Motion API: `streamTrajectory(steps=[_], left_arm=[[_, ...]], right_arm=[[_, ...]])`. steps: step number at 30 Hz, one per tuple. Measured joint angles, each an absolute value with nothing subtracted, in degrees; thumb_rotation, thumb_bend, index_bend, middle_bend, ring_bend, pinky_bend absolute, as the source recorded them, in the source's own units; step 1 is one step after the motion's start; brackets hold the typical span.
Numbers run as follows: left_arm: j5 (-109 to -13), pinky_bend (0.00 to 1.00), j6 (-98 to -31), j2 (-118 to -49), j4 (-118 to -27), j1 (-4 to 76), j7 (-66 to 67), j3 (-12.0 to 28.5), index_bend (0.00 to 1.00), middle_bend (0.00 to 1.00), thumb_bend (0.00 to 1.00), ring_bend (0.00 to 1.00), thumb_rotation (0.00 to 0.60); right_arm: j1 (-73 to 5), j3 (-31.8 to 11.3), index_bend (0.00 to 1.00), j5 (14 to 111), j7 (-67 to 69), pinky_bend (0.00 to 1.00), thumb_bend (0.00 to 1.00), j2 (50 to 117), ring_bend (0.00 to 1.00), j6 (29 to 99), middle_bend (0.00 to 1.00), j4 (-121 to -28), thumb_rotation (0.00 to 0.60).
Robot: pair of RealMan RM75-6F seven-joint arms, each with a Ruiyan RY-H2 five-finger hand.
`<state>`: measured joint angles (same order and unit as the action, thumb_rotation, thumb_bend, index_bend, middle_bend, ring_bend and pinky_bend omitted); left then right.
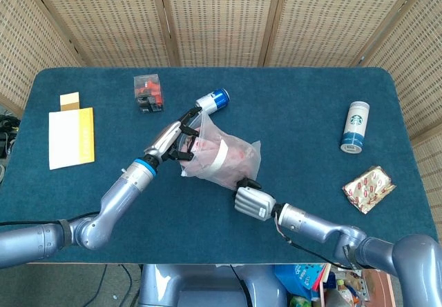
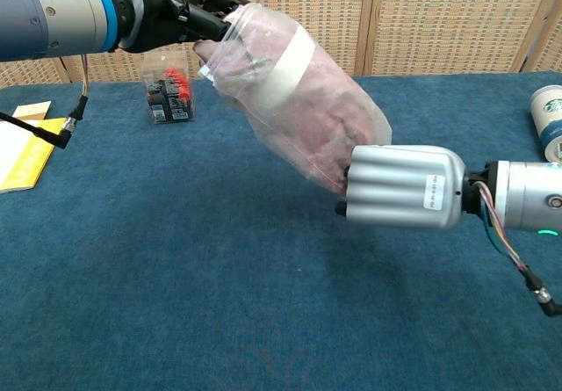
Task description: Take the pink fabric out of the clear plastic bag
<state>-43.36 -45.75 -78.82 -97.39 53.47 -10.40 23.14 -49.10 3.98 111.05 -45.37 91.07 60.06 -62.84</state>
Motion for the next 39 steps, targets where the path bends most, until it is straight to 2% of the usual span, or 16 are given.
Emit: streamTrajectory(steps=[10,16,26,39], left_arm=[[-46.24,0.00,-46.10,-74.09,-93.09,49.19,-13.21,22.51,0.78,0.00,0.51,0.00,0.600],[-50.08,0.00,-46.43,-68.91,-90.75,44.82,-16.60,22.32,0.78,0.00,0.51,0.00,0.600],[-58.57,0.00,-46.19,-60.45,-83.11,35.99,-29.14,21.51,0.78,0.00,0.51,0.00,0.600],[-64.29,0.00,-46.42,-61.92,-77.35,33.50,-33.65,19.07,0.78,0.00,0.51,0.00,0.600]], right_arm=[[-46.55,4.52,0.74,109.20,-45.36,0.90,1.00,86.73,0.70,60.83,0.78,-62.54,0.600],[-44.59,4.54,0.75,107.30,-45.75,0.90,1.00,85.15,0.70,61.06,0.78,-60.35,0.600],[-41.30,3.47,0.75,103.30,-45.43,0.90,1.00,83.99,0.70,61.77,0.78,-55.56,0.600],[-40.17,3.36,0.75,103.82,-45.14,0.90,1.00,83.31,0.70,64.80,0.78,-57.45,0.600]])
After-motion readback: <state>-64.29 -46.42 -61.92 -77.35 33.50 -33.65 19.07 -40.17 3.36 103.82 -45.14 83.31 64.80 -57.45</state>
